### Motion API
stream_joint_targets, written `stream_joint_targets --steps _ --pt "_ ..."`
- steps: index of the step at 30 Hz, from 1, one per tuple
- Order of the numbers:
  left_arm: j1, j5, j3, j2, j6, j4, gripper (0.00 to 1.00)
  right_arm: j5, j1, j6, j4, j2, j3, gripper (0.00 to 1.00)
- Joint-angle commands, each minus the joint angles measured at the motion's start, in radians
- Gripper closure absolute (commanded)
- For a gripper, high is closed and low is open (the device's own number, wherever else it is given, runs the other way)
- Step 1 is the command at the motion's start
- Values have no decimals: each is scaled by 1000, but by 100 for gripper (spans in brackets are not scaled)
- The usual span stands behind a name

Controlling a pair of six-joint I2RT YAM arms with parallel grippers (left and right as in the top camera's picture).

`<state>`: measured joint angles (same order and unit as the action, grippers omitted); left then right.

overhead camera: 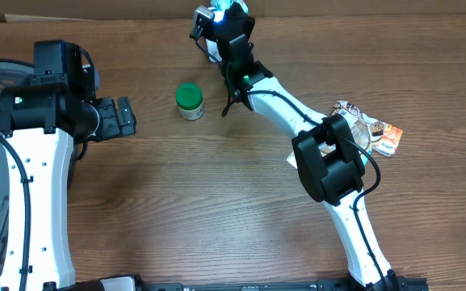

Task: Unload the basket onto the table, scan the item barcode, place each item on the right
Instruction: 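Hold the teal packet in front of the scanner window, then move the teal packet right and release it onto the snack bag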

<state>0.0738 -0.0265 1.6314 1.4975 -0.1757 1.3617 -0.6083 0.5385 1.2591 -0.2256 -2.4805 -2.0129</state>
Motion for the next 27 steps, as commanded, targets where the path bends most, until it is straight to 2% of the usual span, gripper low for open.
stream_joint_targets --steps 1,11,15,18,22,27 --pt "5 9 8 2 8 -2 1 -49 32 60 -16 -3 -14 96" --pt "5 9 8 2 8 -2 0 -189 46 134 -42 18 -14 96" --pt "5 9 8 2 8 -2 0 -189 54 103 50 74 -13 96" --pt "5 9 8 2 8 -2 0 -142 58 -19 163 146 -13 96" --pt "5 9 8 2 8 -2 0 -84 60 -263 319 272 -13 96" --pt "5 9 8 2 8 -2 0 88 60 -628 653 475 -13 96"
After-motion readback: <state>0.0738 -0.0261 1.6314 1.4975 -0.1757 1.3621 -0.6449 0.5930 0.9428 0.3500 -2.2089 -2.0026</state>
